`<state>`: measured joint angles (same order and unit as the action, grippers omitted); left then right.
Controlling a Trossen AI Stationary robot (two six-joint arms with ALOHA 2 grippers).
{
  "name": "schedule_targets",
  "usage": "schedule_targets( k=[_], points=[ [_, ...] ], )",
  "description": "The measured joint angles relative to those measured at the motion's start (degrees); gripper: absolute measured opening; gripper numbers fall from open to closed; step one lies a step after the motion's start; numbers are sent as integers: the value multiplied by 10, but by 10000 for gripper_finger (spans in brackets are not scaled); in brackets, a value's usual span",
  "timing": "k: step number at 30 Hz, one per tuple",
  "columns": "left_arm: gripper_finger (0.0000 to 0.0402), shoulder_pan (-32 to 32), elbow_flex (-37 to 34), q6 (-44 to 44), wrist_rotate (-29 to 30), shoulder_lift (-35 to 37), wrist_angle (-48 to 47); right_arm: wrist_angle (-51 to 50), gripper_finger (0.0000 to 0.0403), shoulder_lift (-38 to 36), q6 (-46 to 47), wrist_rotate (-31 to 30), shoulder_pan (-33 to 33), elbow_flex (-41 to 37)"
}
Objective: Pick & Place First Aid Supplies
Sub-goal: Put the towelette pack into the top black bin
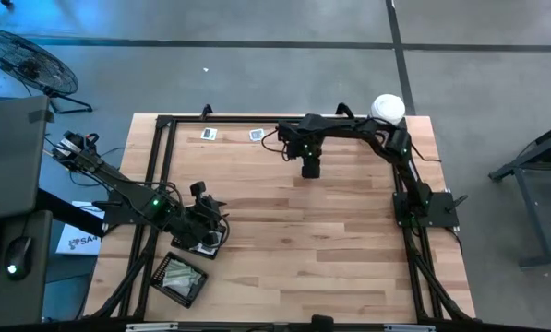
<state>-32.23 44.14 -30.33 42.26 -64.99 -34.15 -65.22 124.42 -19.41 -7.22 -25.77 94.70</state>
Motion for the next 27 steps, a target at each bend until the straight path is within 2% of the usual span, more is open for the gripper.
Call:
schedule_targets(
  k=[14, 27],
  points=[
    [140, 0, 0, 0, 0, 0, 0, -7, 83, 9, 60, 18, -4, 1],
    [140, 0, 0, 0, -1, 0, 1, -8, 83, 30, 61, 16, -4, 3]
  ],
)
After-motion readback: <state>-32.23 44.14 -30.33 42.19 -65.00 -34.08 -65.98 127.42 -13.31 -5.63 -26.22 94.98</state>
